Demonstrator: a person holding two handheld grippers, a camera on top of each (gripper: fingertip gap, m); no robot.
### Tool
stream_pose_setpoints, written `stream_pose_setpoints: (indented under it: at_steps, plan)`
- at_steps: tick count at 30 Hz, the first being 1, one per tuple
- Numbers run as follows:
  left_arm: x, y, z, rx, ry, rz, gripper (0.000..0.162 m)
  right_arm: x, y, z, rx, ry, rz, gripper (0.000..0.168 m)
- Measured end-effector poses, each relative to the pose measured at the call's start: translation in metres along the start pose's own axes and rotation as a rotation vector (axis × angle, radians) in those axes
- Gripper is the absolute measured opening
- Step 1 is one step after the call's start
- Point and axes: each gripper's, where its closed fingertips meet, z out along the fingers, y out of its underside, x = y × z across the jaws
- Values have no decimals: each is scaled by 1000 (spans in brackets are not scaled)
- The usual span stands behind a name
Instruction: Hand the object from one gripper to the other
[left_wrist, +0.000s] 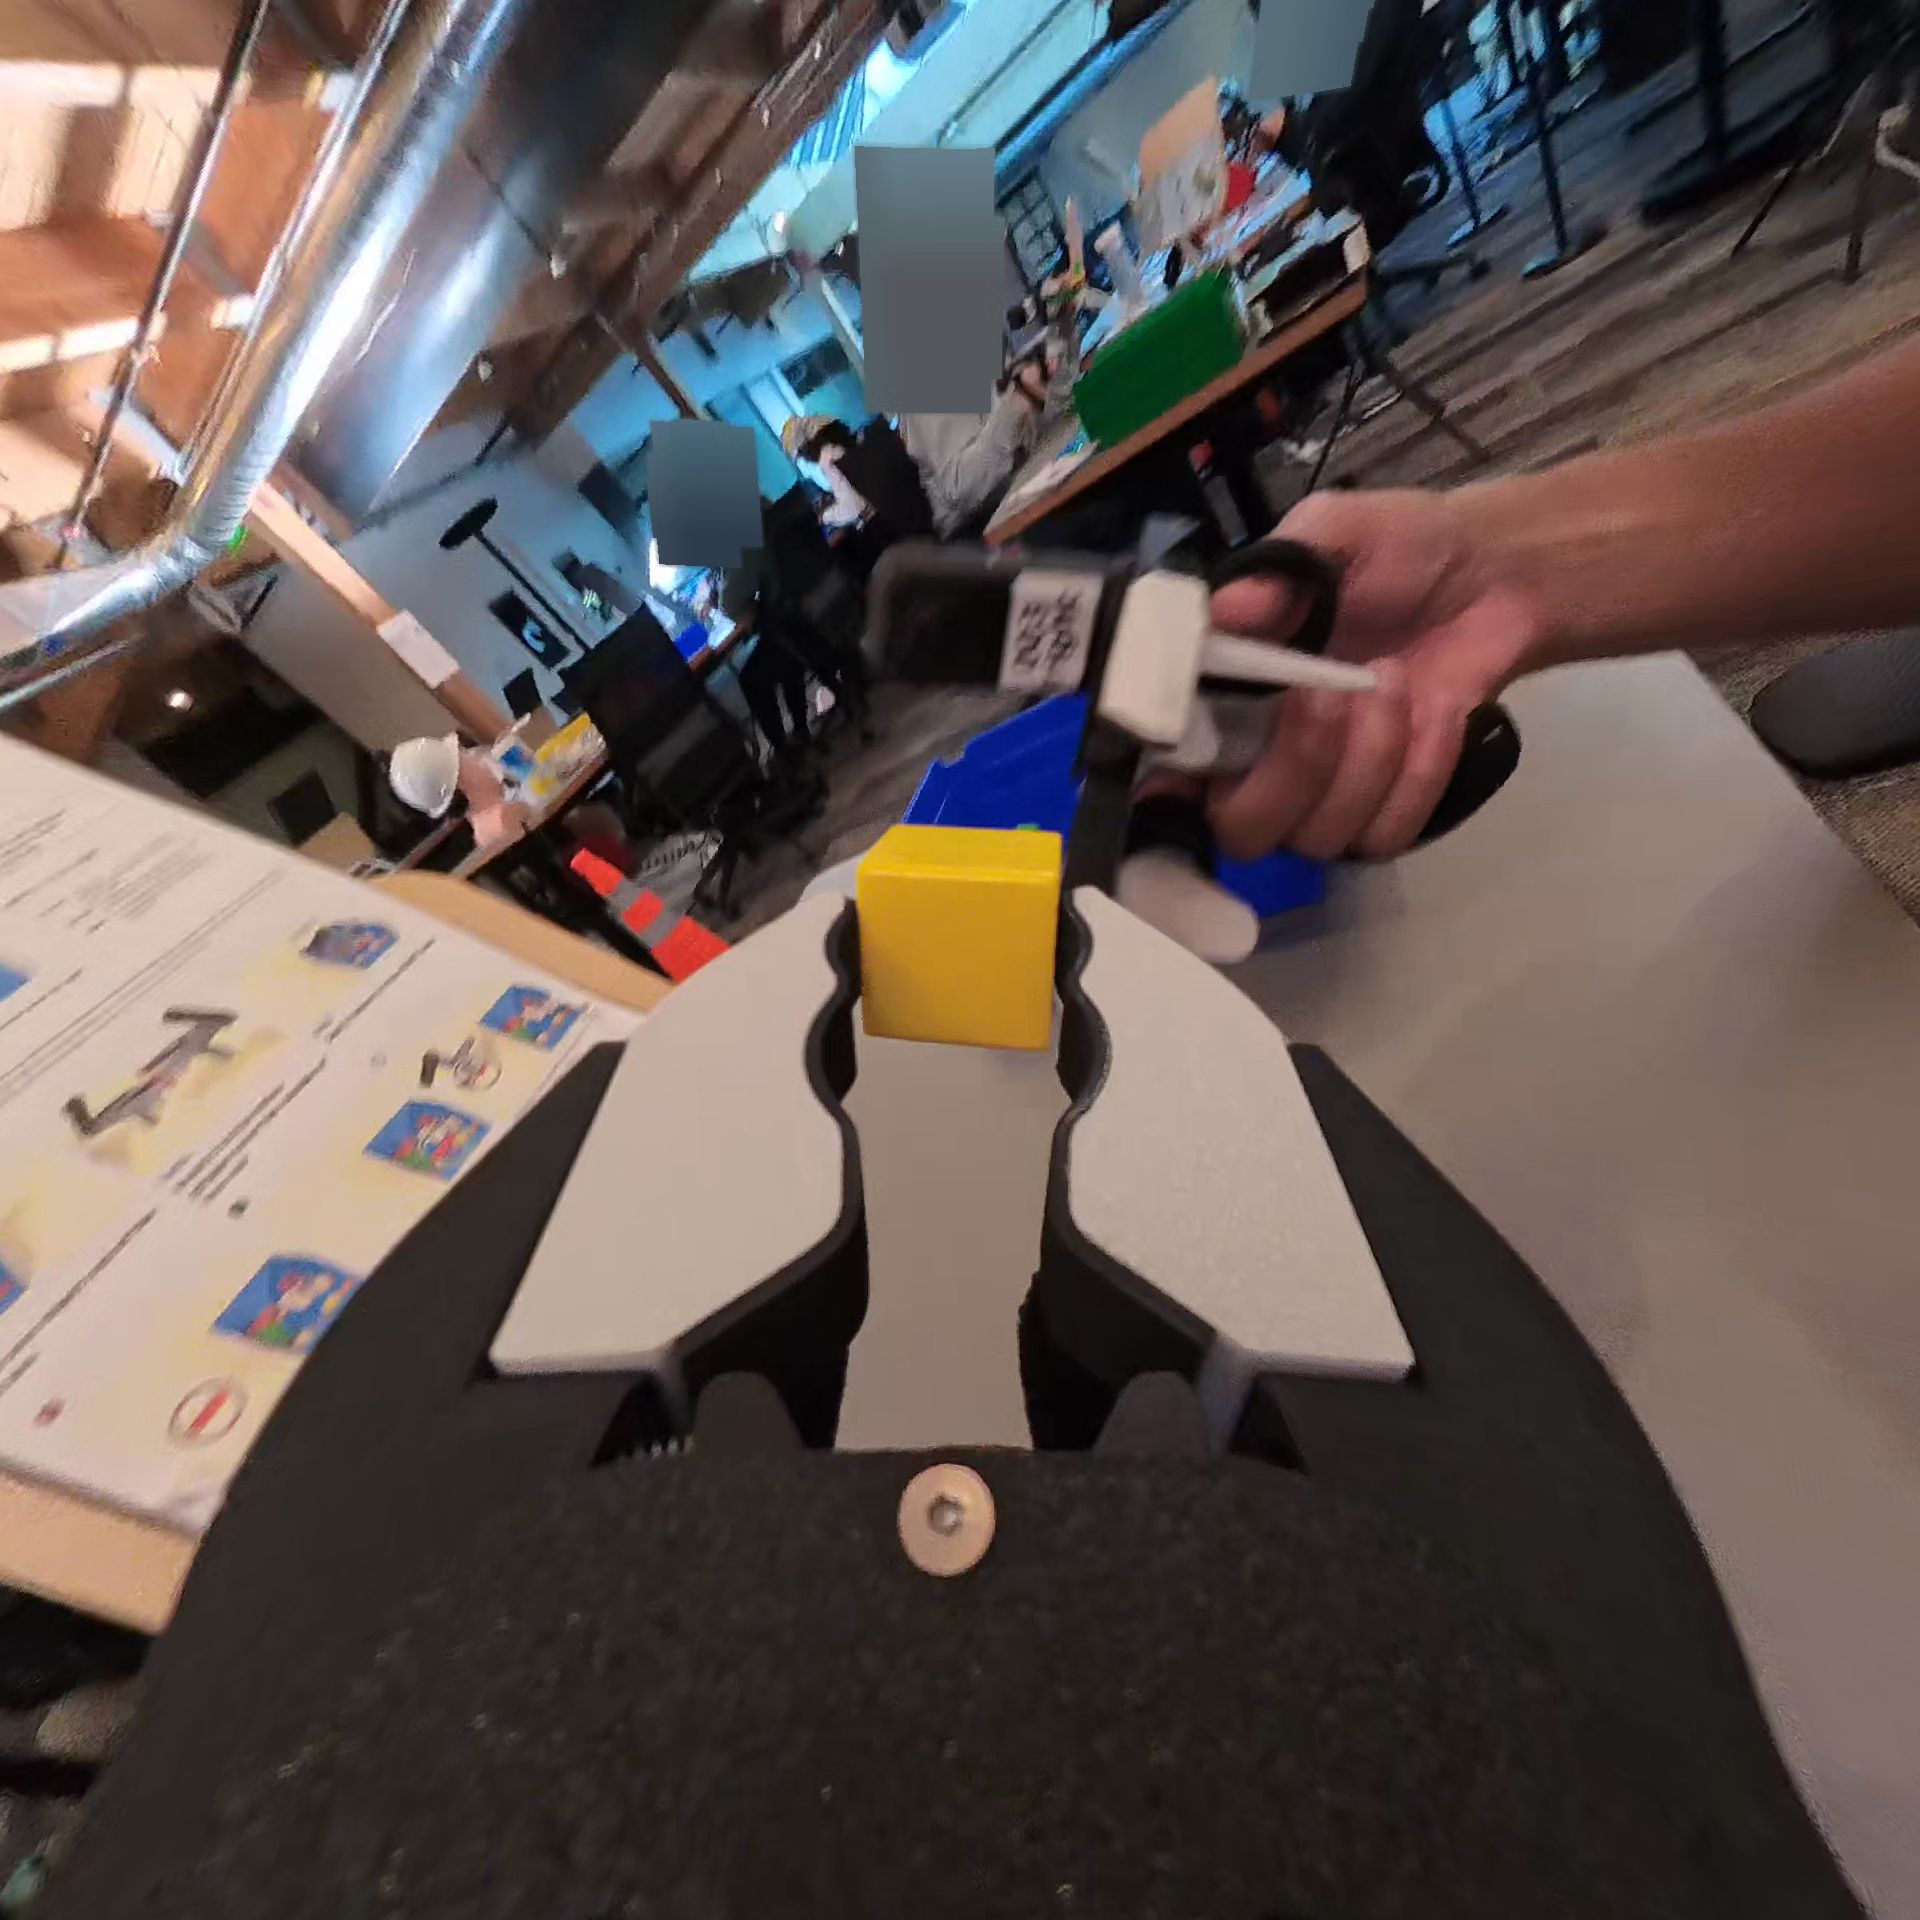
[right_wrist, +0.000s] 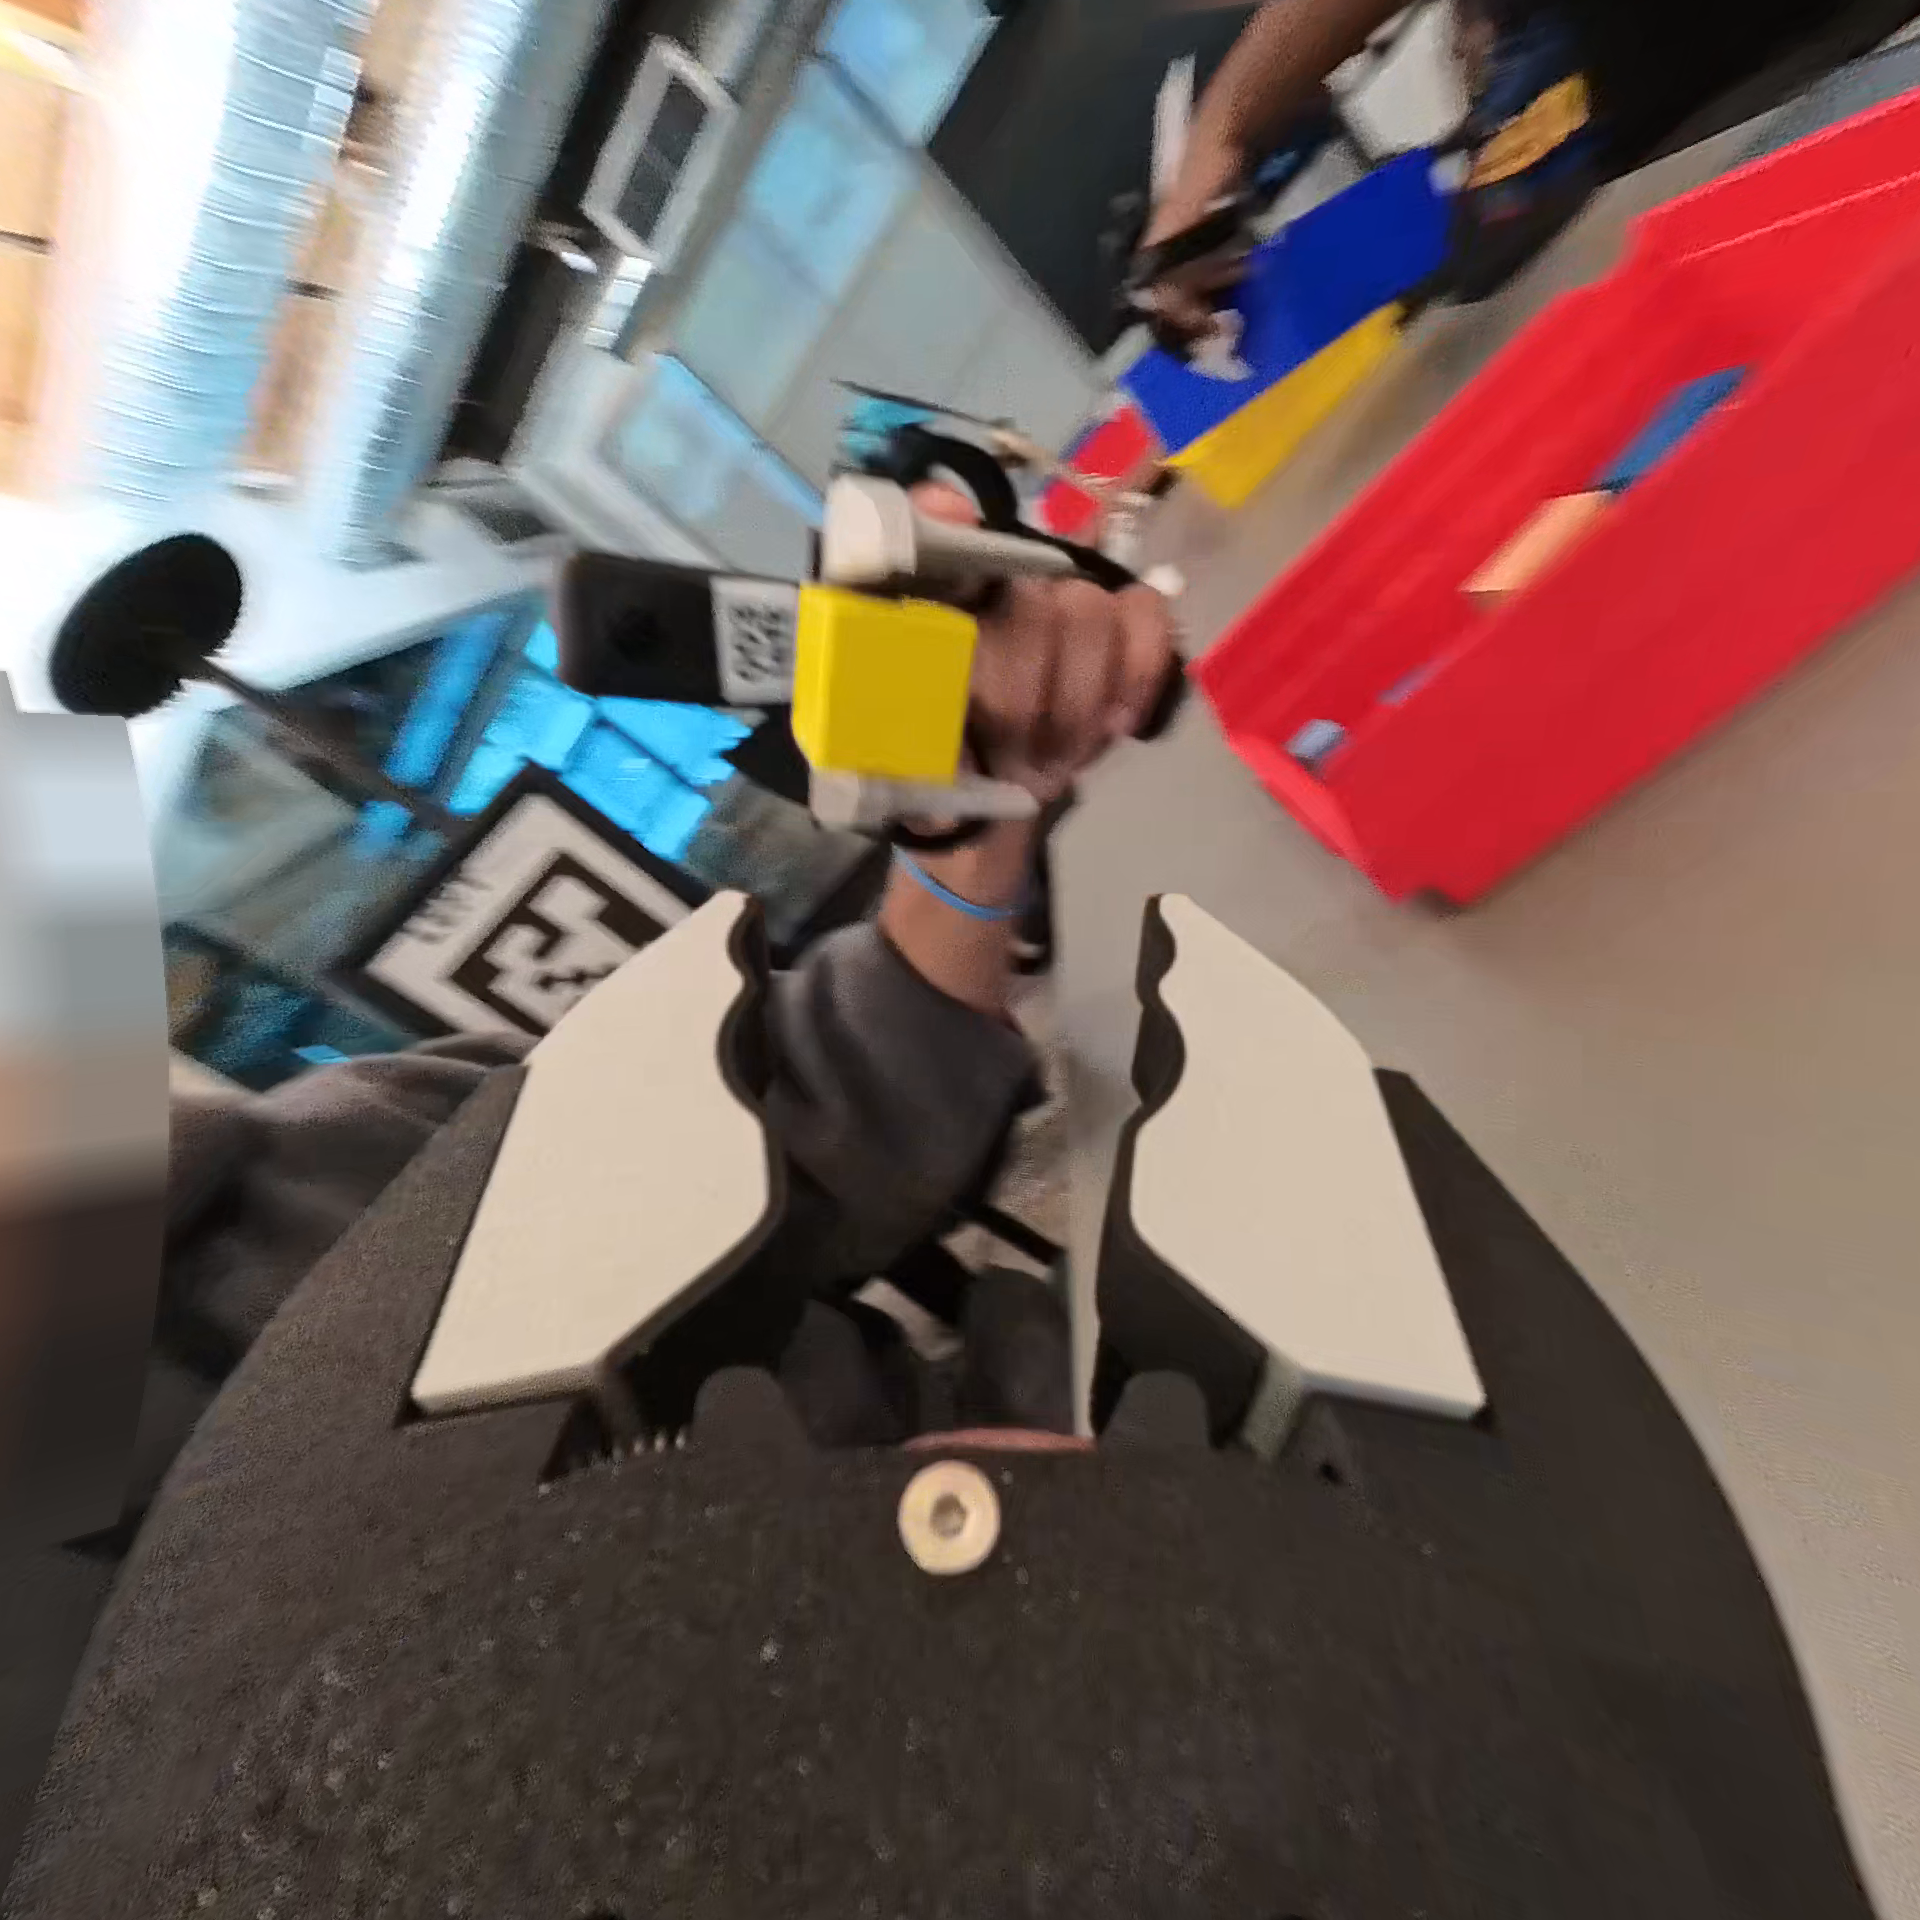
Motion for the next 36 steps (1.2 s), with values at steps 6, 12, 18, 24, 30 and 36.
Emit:
stream_pose_setpoints:
  at_steps: [6,12,18,24,30,36]
  plan:
    - [12,0,21,40,36,-48,35,-10,-14,17,88,-232,80,61]
    - [21,20,32,-24,53,-11,34,-4,-10,14,64,-256,107,34]
    - [25,31,30,-86,18,-74,35,8,-5,12,44,-182,110,34]
    - [46,48,-13,-18,-157,-523,48,6,-16,-16,39,-59,7,34]
    - [96,95,-50,-110,-292,-855,49,14,-80,-135,170,444,-283,34]
    - [92,89,-53,-137,-350,-682,47,100,-42,-290,-132,1198,-246,34]
